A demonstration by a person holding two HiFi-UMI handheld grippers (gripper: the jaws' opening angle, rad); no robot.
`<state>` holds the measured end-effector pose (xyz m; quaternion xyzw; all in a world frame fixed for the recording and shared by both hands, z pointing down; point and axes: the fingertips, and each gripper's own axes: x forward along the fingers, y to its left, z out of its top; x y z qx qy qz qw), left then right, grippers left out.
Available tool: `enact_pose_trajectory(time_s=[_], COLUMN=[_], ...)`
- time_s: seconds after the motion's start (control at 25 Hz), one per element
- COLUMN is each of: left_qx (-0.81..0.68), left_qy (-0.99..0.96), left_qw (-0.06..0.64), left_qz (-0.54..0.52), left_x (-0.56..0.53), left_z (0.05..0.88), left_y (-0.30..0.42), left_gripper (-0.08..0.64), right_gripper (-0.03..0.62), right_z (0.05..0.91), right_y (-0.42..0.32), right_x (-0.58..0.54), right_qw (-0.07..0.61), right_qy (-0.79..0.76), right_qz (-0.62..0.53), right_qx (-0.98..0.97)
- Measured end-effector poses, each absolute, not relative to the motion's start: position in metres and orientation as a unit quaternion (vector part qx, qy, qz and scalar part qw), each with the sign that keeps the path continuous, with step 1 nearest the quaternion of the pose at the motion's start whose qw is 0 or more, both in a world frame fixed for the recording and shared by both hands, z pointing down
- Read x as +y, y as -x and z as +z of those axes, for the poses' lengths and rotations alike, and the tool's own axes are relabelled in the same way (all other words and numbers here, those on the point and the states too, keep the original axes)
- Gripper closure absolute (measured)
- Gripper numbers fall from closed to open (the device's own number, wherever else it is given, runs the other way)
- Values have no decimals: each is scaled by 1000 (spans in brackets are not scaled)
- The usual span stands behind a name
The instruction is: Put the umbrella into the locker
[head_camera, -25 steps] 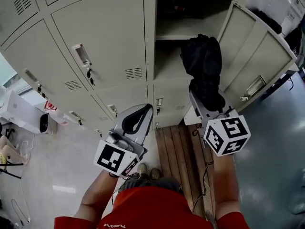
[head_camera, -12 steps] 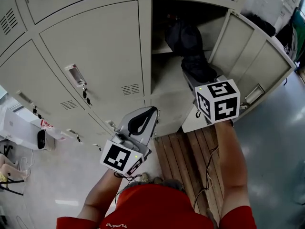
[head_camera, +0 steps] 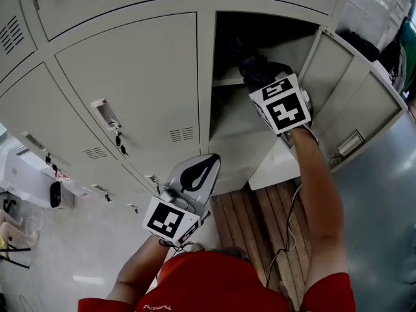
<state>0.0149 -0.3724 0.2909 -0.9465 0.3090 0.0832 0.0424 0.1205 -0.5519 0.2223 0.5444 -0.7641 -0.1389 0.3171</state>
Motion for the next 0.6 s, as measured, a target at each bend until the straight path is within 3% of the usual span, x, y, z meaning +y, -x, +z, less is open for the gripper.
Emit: enact_pose_trajectory(time_s=[0.6], left_qx=[313], left_qy=[947], left_qw=[31], left_qz=[62], left_x=[-388], left_z=[305], left_y=[-19], left_gripper=[555], right_gripper=[399], right_z=[217], right_y=[-127], right_x=[-650], right_qw=[453], right_qy=[-522], right_qz=[-230], right_qx=[-685])
